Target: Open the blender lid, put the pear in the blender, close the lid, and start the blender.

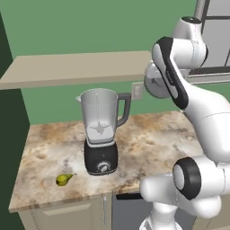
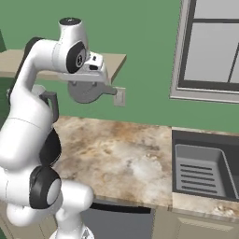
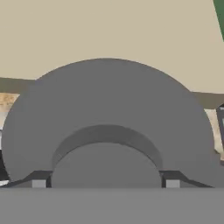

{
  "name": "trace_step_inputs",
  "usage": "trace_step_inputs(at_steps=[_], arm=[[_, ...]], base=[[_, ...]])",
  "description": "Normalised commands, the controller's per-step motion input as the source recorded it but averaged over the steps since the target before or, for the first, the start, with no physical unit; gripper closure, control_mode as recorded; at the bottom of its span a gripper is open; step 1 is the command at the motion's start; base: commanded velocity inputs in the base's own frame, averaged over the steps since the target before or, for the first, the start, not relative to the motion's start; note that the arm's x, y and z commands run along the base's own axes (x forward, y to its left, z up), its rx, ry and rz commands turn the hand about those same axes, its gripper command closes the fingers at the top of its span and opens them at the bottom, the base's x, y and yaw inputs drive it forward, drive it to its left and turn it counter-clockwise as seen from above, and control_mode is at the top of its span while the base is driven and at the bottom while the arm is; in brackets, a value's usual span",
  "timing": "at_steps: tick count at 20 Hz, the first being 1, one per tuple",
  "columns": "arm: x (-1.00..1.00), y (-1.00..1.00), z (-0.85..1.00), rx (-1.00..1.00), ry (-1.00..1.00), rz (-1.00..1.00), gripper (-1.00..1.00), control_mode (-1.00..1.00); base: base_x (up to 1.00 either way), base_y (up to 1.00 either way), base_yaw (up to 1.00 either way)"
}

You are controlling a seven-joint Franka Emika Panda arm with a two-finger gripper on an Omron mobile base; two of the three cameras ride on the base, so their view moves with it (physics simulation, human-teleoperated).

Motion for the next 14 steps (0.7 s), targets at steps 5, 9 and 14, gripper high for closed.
trace_step_inputs(at_steps=[5,9,14], arm=[[0.33,0.0,0.75,0.0,0.1,0.0,1.0,-1.0],[0.29,0.0,0.46,0.0,0.09,0.0,1.0,-1.0],[0.62,0.02,0.04,0.0,0.06,0.0,1.0,-1.0]], base=[[0.0,0.0,0.0],[0.0,0.0,0.0],[0.0,0.0,0.0]])
